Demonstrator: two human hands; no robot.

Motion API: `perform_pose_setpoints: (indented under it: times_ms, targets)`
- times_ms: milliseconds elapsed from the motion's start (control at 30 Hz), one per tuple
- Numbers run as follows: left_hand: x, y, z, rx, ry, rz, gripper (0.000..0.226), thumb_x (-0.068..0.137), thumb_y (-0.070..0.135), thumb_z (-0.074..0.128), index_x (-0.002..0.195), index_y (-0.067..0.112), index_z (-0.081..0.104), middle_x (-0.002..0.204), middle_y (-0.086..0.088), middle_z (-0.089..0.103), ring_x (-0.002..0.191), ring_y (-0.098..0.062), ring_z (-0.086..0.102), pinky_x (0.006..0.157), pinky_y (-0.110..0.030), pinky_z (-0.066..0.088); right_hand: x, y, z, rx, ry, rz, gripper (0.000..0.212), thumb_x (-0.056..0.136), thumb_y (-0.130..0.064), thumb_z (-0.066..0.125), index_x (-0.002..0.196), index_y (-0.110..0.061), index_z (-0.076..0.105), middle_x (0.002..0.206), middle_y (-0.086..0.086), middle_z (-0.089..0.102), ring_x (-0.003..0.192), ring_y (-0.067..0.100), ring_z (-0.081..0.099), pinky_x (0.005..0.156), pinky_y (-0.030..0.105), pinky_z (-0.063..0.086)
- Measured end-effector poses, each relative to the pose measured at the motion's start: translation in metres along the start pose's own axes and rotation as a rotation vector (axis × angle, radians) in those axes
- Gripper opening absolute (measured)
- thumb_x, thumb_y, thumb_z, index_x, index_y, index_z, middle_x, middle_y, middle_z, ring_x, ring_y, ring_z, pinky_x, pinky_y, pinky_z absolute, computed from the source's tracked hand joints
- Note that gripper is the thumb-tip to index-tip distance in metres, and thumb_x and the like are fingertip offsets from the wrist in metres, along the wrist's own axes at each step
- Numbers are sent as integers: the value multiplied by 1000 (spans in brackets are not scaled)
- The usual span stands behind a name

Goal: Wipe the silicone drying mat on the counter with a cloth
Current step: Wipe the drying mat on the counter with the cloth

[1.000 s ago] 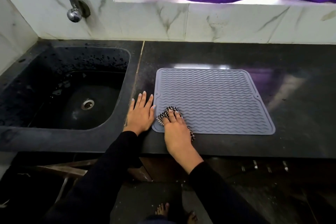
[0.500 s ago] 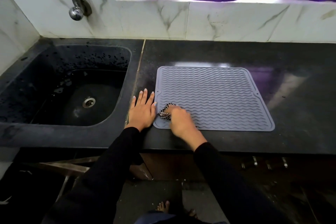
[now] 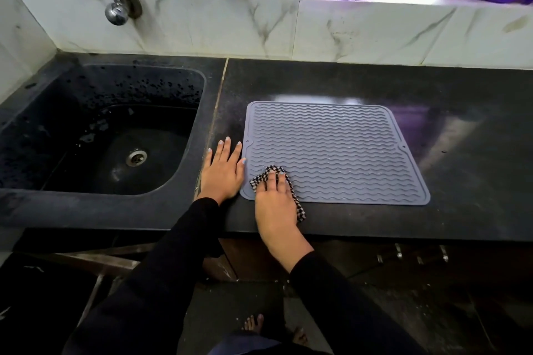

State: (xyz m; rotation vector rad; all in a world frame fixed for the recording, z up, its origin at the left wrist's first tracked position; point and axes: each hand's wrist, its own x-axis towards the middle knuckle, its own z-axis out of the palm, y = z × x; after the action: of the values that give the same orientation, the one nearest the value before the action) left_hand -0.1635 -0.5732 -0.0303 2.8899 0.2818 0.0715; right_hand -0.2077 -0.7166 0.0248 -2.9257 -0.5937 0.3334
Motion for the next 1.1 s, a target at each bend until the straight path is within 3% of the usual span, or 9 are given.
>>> perform_pose_setpoints:
  times_ms: [133, 233, 367, 433, 567, 667, 833, 1000, 1100]
  targets:
    - [0, 1, 2, 5, 13, -2, 66, 89, 43, 5, 147, 18, 19, 157, -8, 10, 145, -21, 5, 116, -41, -1, 3, 6, -2, -22, -10, -59, 51, 97, -7, 33, 145, -3, 20, 155, 20, 8, 143, 36, 7, 117, 41, 11]
    - [0, 0, 2, 2, 15, -2, 59, 94, 40, 11, 148, 17, 19, 157, -9, 10, 145, -22, 5, 117, -42, 0, 12, 21, -22, 111, -32, -120, 50, 89, -1, 47, 138, -12, 41, 149, 12, 32, 139, 29, 27, 112, 36, 26]
    - [0, 1, 0, -20, 7, -7, 65, 89, 43, 6, 148, 18, 18, 157, -8, 9, 145, -21, 4, 117, -42, -2, 37, 51, -53, 832, -167, 145, 33, 91, -2, 47, 120, -14, 60, 107, 13, 65, 97, 27, 61, 85, 35, 50]
    - [0, 1, 1, -17, 9, -4, 68, 87, 45, 2, 148, 18, 19, 157, -8, 9, 145, -21, 4, 117, -41, -1, 47, 55, -53, 1122, 23, 326, 25, 92, -2, 44, 109, -8, 61, 94, 12, 64, 88, 29, 62, 75, 37, 51]
    - [0, -1, 3, -12, 28, -5, 82, 79, 51, -10, 147, 17, 20, 157, -9, 12, 145, -22, 7, 116, -42, 0, 45, 19, -30, 881, 317, 174, 45, 91, 2, 43, 132, -15, 48, 114, 4, 59, 101, 19, 57, 87, 31, 48]
    - [0, -1, 2, 22, 13, 1, 84, 75, 49, -13, 148, 17, 15, 157, -8, 8, 145, -21, 4, 116, -40, -2, 44, -4, 0, 742, 245, -37, 61, 87, 8, 43, 144, -12, 32, 148, 9, 35, 137, 23, 32, 115, 28, 21]
    - [-1, -3, 2, 69, -11, 24, 85, 73, 48, -12, 149, 16, 7, 157, -8, 2, 145, -20, -1, 116, -40, -3, 49, -3, 22, 355, 177, -229, 72, 87, 0, 47, 148, -5, 9, 158, 11, 3, 146, 21, -5, 118, 27, -5]
    - [0, -2, 3, 89, -7, 29, 84, 73, 46, -13, 149, 17, 6, 157, -7, 0, 145, -20, -2, 116, -40, -3, 57, 4, 14, 442, 69, -246, 69, 90, -1, 44, 149, -9, 9, 158, 6, 1, 146, 17, -4, 115, 24, -5]
    - [0, -1, 3, 56, 28, 14, 82, 76, 45, -11, 148, 16, 14, 157, -8, 7, 145, -20, 3, 116, -40, -2, 63, 13, 4, 799, 6, -178, 56, 92, 2, 40, 145, -10, 28, 153, 8, 26, 143, 20, 20, 116, 27, 12]
